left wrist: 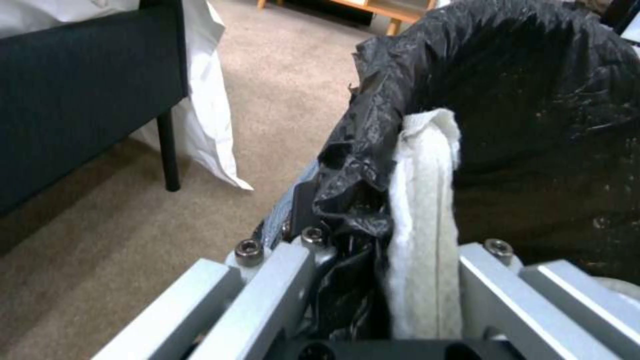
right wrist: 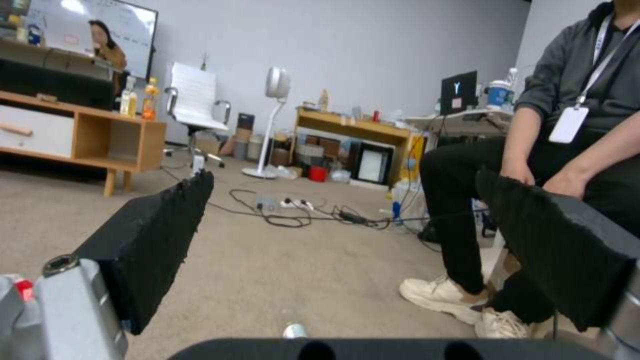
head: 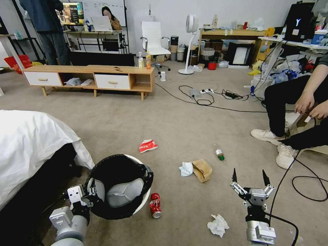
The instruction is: Pick up the trash bin and place the garbage on the floor into it.
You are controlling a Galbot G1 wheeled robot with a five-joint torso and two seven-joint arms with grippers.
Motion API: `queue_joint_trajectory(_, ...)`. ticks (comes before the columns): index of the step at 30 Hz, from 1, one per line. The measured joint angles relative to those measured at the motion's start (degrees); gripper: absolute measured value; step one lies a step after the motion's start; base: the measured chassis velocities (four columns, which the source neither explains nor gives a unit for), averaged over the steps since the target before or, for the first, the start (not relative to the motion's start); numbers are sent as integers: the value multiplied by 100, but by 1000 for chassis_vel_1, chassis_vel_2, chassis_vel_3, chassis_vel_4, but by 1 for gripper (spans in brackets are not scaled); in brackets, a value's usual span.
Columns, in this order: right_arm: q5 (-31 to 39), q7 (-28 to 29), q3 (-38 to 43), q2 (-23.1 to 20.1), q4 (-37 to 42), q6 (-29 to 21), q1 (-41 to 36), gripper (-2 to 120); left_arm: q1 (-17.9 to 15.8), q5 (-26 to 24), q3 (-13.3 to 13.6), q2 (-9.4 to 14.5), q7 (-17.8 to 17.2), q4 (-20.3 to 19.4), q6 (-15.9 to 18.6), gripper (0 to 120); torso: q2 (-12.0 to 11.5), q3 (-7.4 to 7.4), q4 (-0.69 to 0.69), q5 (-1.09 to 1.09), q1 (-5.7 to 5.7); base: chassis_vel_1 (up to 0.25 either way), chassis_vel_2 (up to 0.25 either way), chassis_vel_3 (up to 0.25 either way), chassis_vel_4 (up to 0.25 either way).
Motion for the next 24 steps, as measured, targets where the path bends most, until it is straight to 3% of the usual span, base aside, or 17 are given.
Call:
queue_joint_trajectory(4, 200, 107, -43, -133, 86, -300, -63, 100, 2, -7, -8, 2, 1, 0, 0, 6, 0, 0, -1, 1, 0, 0, 0, 0, 0)
queue_joint_trajectory(6, 683, 296, -99, -430, 282, -966, -196, 100, -7, -19, -26, 26, 1, 15, -1, 6, 0, 0, 0, 1, 0, 0, 0, 0, 0)
queue_joint_trajectory(7, 683, 296, -99, -430, 282, -966, -196, 100, -7, -19, -26, 26, 1, 15, -1, 6, 0, 0, 0, 1, 0, 0, 0, 0, 0)
queue_joint_trajectory(8, 1011, 441, -125, -627, 387, -1505, -289, 100, -19, -24, -36, 43, 2, 39, -1, 6, 0, 0, -1, 1, 0, 0, 0, 0, 0)
queue_joint_trajectory(9, 1011, 441, -125, -627, 387, -1505, -289, 100, -19, -24, -36, 43, 2, 39, -1, 6, 0, 0, -1, 1, 0, 0, 0, 0, 0)
queue_joint_trajectory(11, 1596, 800, -151, -972, 514, -2625, -490, 100, -35, -31, -46, 68, 2, 81, 0, 6, 0, 0, -1, 1, 0, 0, 0, 0, 0)
queue_joint_trajectory(12, 1596, 800, -151, -972, 514, -2625, -490, 100, -35, -31, -46, 68, 2, 81, 0, 6, 0, 0, -1, 1, 0, 0, 0, 0, 0)
queue_joint_trajectory(15, 2691, 1101, -175, -1457, 628, -4186, -717, 100, -62, -38, -43, 98, 2, 151, 0, 6, 0, 0, -3, 1, 0, 0, 0, 0, 0)
queue_joint_trajectory(16, 2691, 1101, -175, -1457, 628, -4186, -717, 100, -62, -38, -43, 98, 2, 151, 0, 6, 0, 0, -3, 1, 0, 0, 0, 0, 0)
queue_joint_trajectory(17, 3219, 1002, -193, -1697, 567, -4861, -740, 100, -74, -36, -33, 94, 2, 199, 0, 6, 0, 0, 0, 1, 0, 0, 0, 0, 0)
queue_joint_trajectory(18, 3219, 1002, -193, -1697, 567, -4861, -740, 100, -74, -36, -33, 94, 2, 199, 0, 6, 0, 0, 0, 1, 0, 0, 0, 0, 0)
queue_joint_trajectory(20, 3638, 568, -220, -1858, 475, -5567, -679, 100, -76, -23, -10, 86, 2, 243, -1, 6, 0, 0, -1, 1, 0, 0, 0, 0, 0)
queue_joint_trajectory(24, 3757, 1, -296, -1891, 311, -6270, -482, 100, -72, 3, -1, 87, 2, 284, 0, 6, 0, 0, -1, 1, 0, 0, 0, 0, 0)
